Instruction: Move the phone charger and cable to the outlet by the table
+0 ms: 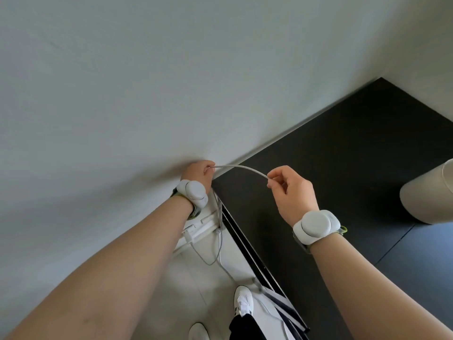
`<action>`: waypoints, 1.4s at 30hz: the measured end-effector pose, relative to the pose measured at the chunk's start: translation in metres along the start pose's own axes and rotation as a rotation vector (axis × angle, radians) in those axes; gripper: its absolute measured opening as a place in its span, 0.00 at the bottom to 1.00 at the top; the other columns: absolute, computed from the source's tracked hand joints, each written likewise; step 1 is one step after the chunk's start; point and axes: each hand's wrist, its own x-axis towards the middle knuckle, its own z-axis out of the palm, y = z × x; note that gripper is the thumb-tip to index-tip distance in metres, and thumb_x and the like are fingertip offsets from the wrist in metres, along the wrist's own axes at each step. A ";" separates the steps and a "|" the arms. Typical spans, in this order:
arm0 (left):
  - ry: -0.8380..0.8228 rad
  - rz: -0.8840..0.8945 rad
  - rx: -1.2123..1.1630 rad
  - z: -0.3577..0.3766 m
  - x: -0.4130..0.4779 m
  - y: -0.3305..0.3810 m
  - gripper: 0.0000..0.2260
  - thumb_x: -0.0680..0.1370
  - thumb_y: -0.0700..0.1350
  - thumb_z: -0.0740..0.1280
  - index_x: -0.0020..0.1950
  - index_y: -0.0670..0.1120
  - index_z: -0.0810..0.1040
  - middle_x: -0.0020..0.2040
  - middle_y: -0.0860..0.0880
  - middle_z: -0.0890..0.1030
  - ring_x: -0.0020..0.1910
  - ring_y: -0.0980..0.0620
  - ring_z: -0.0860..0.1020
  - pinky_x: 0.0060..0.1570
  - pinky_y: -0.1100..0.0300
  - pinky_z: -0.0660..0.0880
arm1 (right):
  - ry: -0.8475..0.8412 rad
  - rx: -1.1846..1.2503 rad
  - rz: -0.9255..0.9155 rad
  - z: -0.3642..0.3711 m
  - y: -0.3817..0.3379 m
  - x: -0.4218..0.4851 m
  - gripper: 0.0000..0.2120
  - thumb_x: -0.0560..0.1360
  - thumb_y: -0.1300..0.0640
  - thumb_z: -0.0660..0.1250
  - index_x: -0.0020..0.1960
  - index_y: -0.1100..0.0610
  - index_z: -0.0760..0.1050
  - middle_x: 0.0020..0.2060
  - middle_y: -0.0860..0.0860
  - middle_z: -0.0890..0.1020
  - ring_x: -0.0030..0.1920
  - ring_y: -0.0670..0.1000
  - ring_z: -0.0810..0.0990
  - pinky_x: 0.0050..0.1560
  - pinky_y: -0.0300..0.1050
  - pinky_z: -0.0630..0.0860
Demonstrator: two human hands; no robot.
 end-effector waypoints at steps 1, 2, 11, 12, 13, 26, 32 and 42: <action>-0.004 0.007 0.000 0.001 0.002 0.002 0.13 0.79 0.42 0.58 0.60 0.42 0.76 0.58 0.43 0.80 0.57 0.44 0.76 0.57 0.60 0.69 | -0.006 -0.004 0.014 0.000 0.004 0.002 0.06 0.77 0.58 0.62 0.52 0.52 0.74 0.41 0.48 0.80 0.39 0.48 0.78 0.42 0.47 0.80; -0.011 0.010 0.003 0.005 0.006 0.007 0.13 0.79 0.42 0.58 0.61 0.43 0.76 0.58 0.42 0.80 0.57 0.44 0.76 0.57 0.59 0.70 | -0.009 -0.008 0.037 -0.002 0.011 0.006 0.05 0.76 0.58 0.62 0.52 0.52 0.74 0.40 0.48 0.79 0.39 0.48 0.78 0.42 0.48 0.80; 0.002 0.205 0.006 0.060 0.010 0.086 0.14 0.78 0.43 0.58 0.62 0.46 0.75 0.54 0.48 0.79 0.50 0.49 0.77 0.55 0.58 0.72 | 0.064 0.053 0.359 -0.037 0.091 0.015 0.05 0.76 0.59 0.62 0.50 0.51 0.72 0.40 0.50 0.82 0.39 0.47 0.80 0.34 0.40 0.74; -0.022 0.218 -0.011 0.069 0.006 0.095 0.14 0.78 0.43 0.58 0.62 0.47 0.74 0.53 0.49 0.78 0.49 0.51 0.76 0.54 0.59 0.72 | 0.079 0.063 0.402 -0.041 0.101 0.011 0.05 0.76 0.59 0.62 0.50 0.51 0.72 0.40 0.50 0.82 0.38 0.47 0.80 0.33 0.40 0.73; -0.053 0.223 -0.013 0.078 0.002 0.100 0.14 0.78 0.43 0.58 0.63 0.47 0.74 0.53 0.50 0.77 0.48 0.53 0.75 0.53 0.60 0.72 | 0.089 0.066 0.440 -0.043 0.111 0.006 0.05 0.76 0.59 0.61 0.50 0.51 0.72 0.40 0.51 0.82 0.38 0.48 0.80 0.33 0.40 0.73; -0.388 0.099 0.211 0.125 -0.027 0.086 0.25 0.77 0.44 0.62 0.73 0.51 0.59 0.61 0.46 0.75 0.57 0.47 0.76 0.59 0.53 0.72 | -0.064 -0.141 0.622 -0.036 0.169 -0.029 0.09 0.74 0.54 0.63 0.54 0.50 0.73 0.47 0.50 0.79 0.44 0.53 0.79 0.44 0.46 0.76; -0.390 0.114 0.238 0.105 -0.044 0.085 0.25 0.78 0.45 0.61 0.73 0.51 0.59 0.60 0.46 0.75 0.57 0.47 0.76 0.58 0.54 0.72 | -0.052 -0.175 0.524 -0.045 0.154 -0.034 0.20 0.73 0.53 0.67 0.63 0.52 0.70 0.54 0.51 0.76 0.51 0.52 0.77 0.46 0.44 0.73; -0.297 0.197 0.232 0.029 -0.102 0.080 0.21 0.77 0.48 0.61 0.70 0.51 0.64 0.63 0.48 0.74 0.58 0.47 0.75 0.59 0.56 0.70 | -0.107 -0.374 0.409 -0.060 0.094 -0.072 0.24 0.71 0.51 0.69 0.66 0.49 0.67 0.60 0.51 0.74 0.62 0.56 0.72 0.56 0.51 0.75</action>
